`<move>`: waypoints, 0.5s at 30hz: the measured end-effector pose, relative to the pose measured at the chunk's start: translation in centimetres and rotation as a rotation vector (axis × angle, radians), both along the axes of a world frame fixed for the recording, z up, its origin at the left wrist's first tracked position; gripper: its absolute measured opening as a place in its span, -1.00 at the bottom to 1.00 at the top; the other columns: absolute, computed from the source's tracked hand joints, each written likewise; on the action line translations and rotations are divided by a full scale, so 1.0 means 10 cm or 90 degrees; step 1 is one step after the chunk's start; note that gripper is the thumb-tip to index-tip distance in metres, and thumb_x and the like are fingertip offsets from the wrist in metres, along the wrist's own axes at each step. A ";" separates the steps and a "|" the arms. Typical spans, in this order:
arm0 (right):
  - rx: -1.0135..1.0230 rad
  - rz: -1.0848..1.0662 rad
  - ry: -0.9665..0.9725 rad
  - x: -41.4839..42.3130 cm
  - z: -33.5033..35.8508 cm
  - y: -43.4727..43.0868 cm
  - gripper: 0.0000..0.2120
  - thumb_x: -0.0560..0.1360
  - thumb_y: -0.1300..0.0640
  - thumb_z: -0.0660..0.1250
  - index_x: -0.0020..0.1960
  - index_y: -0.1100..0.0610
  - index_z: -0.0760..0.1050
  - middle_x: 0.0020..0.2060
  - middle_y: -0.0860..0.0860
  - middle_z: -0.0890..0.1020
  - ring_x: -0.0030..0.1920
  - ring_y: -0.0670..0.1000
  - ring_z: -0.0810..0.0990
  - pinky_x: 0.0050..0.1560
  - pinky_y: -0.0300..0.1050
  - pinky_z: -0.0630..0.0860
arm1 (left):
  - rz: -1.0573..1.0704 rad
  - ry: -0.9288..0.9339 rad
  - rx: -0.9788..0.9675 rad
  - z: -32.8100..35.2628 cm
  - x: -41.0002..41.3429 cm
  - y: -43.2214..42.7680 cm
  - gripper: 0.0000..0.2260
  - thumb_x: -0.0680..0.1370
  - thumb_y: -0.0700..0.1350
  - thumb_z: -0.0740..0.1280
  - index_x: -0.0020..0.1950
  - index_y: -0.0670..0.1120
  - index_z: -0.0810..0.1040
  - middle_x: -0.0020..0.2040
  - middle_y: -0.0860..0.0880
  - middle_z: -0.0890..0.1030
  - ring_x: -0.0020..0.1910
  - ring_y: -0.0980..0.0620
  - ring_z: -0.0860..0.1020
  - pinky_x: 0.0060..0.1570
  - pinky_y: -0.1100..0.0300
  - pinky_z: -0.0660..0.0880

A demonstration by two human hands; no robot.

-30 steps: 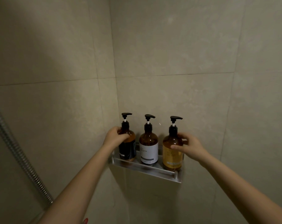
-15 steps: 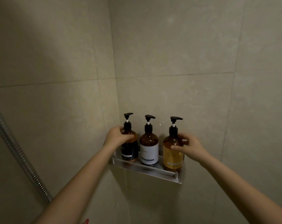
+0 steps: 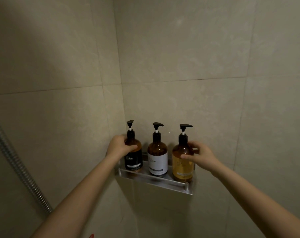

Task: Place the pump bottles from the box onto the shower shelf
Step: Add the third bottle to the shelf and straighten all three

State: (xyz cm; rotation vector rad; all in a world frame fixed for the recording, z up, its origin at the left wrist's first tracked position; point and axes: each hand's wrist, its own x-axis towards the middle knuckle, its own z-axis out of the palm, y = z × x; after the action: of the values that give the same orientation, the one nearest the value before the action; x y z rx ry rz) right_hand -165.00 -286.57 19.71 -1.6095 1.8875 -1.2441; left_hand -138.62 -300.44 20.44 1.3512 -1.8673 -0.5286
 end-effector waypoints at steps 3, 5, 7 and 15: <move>-0.001 0.002 0.004 0.00 0.00 0.00 -0.39 0.34 0.08 0.51 0.33 0.10 0.40 0.25 0.06 0.53 0.24 0.08 0.49 0.19 0.00 0.46 | -0.002 -0.004 0.009 0.00 0.00 -0.02 -0.62 0.36 -0.06 0.49 0.13 -0.10 0.55 0.05 -0.08 0.63 0.01 -0.01 0.57 -0.17 0.22 0.43; -0.002 -0.005 0.004 0.00 -0.01 0.00 -0.39 0.33 0.06 0.52 0.33 0.09 0.40 0.25 0.05 0.53 0.24 0.09 0.49 0.20 0.04 0.48 | -0.005 -0.007 0.017 0.01 0.00 -0.03 -0.62 0.37 -0.08 0.48 0.14 -0.12 0.54 0.06 -0.09 0.63 -0.02 0.02 0.54 -0.18 0.22 0.42; -0.001 -0.008 0.002 0.00 -0.01 0.00 -0.38 0.33 0.06 0.52 0.33 0.09 0.40 0.25 0.05 0.53 0.24 0.09 0.49 0.20 0.05 0.48 | -0.006 -0.012 0.020 0.01 0.01 -0.04 -0.61 0.37 -0.08 0.48 0.15 -0.14 0.54 0.07 -0.10 0.62 -0.03 0.03 0.53 -0.19 0.23 0.40; -0.006 -0.006 -0.001 0.01 -0.03 0.01 -0.39 0.34 0.05 0.51 0.33 0.08 0.39 0.25 0.05 0.52 0.24 0.08 0.48 0.20 0.03 0.47 | 0.017 0.013 0.024 -0.04 0.01 -0.03 -0.53 0.36 -0.04 0.48 0.23 -0.14 0.51 0.15 -0.10 0.60 0.10 -0.06 0.56 -0.16 0.27 0.43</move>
State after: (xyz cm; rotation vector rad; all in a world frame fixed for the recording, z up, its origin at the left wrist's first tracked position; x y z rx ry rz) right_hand -164.94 -286.51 19.38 -1.6056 1.8924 -1.2587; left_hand -138.48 -300.76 20.05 1.3881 -1.8288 -0.5641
